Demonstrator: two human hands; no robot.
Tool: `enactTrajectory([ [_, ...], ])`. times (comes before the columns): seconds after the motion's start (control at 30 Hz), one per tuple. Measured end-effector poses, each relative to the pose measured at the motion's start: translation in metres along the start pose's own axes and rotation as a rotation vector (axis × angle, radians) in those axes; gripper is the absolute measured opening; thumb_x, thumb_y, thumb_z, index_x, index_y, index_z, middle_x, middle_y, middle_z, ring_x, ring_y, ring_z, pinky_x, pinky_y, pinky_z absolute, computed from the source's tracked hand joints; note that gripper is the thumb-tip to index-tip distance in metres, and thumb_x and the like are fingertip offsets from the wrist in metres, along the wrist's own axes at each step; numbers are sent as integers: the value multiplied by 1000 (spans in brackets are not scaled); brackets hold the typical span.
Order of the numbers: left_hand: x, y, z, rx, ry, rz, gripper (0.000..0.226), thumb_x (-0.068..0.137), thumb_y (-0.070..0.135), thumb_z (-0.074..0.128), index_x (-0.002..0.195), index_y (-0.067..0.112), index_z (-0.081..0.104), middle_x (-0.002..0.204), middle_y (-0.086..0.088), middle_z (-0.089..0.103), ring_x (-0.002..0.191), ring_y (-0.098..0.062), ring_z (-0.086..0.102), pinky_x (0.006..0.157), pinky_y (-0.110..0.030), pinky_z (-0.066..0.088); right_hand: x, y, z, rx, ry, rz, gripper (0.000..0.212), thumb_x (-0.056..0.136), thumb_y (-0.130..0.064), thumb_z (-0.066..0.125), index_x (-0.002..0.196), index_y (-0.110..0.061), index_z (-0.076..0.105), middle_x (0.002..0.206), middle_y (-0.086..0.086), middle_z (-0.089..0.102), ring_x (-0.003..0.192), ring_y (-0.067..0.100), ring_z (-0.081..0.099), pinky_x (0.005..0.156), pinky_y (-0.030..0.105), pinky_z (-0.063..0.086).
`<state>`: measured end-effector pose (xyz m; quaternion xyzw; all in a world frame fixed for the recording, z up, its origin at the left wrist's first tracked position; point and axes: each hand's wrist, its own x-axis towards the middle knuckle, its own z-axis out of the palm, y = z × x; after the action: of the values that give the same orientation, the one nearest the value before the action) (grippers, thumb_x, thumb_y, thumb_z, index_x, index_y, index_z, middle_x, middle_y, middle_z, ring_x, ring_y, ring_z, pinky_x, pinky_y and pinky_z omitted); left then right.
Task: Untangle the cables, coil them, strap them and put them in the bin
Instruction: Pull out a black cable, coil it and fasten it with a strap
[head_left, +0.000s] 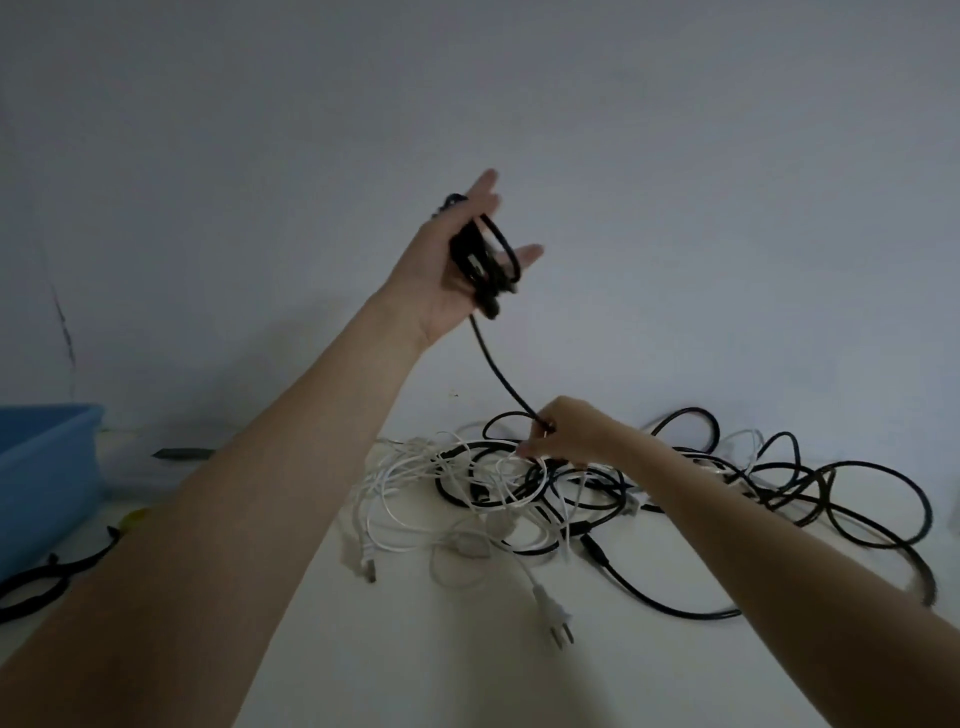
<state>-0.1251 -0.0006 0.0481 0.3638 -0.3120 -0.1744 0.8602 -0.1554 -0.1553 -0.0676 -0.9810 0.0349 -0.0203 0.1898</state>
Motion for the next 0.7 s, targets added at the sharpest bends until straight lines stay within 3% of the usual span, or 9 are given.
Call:
enactTrajectory([
  [0.1, 4, -4, -17, 285, 220, -8, 43, 96, 23, 53, 138, 23, 46, 145, 8, 36, 114, -20, 57, 96, -39, 48, -4, -7, -14, -115, 190, -153, 27, 91, -32, 58, 69, -16, 54, 60, -7, 45, 66, 18, 47, 53, 22, 33],
  [0.13, 4, -11, -24, 376, 229, -32, 45, 97, 25, 52, 140, 26, 43, 140, 9, 40, 108, -13, 56, 93, -34, 47, -2, -9, -22, -140, 242, -218, 25, 92, -30, 56, 72, -15, 58, 60, -8, 44, 68, 19, 48, 54, 24, 33],
  [0.23, -1, -33, -37, 539, 247, -152, 50, 96, 31, 51, 144, 31, 36, 107, 12, 50, 74, -3, 47, 58, -15, 49, -11, -28, -42, -168, 264, -362, 21, 90, -28, 59, 84, -12, 71, 60, -11, 49, 65, 15, 49, 62, 24, 34],
  [0.27, -3, -39, -41, 569, 231, -197, 51, 96, 33, 50, 144, 33, 34, 105, 11, 51, 77, -5, 49, 56, -12, 49, -13, -34, -47, -162, 243, -410, 17, 88, -26, 62, 85, -13, 73, 60, -11, 51, 62, 13, 49, 62, 23, 35],
  [0.33, -4, -50, -46, 548, 169, -295, 56, 95, 37, 50, 146, 40, 26, 131, 4, 50, 100, -14, 58, 79, -23, 53, -16, -40, -57, -123, 158, -441, 11, 84, -22, 67, 87, -15, 75, 55, -12, 52, 53, 4, 45, 54, 15, 32],
  [0.37, -6, -54, -47, 527, 138, -354, 57, 94, 41, 50, 146, 41, 26, 140, -1, 46, 105, -19, 60, 83, -30, 53, -18, -42, -60, -101, 116, -448, 8, 83, -21, 69, 85, -16, 75, 49, -13, 50, 48, 3, 43, 51, 13, 32],
  [0.43, -12, -60, -46, 513, 61, -472, 58, 91, 51, 47, 144, 31, 35, 132, -8, 55, 88, -23, 68, 71, -29, 56, -21, -40, -66, -59, 82, -442, 12, 80, -21, 71, 71, -15, 72, 41, -11, 44, 42, 5, 36, 46, 13, 29],
  [0.53, -21, -62, -49, 518, -85, -569, 54, 85, 62, 45, 126, 27, 51, 122, -3, 60, 85, -30, 70, 82, -28, 55, -23, -27, -79, 93, 155, -386, 26, 76, -27, 75, 58, -15, 61, 45, -7, 37, 43, 6, 28, 45, 15, 21],
  [0.7, -30, -60, -46, 422, -305, -629, 35, 94, 27, 39, 127, 28, 52, 124, -10, 63, 61, -20, 69, 48, -17, 50, -25, -12, -88, 389, 182, -341, 32, 78, -25, 73, 58, -10, 53, 46, -9, 38, 51, 8, 33, 54, 19, 28],
])
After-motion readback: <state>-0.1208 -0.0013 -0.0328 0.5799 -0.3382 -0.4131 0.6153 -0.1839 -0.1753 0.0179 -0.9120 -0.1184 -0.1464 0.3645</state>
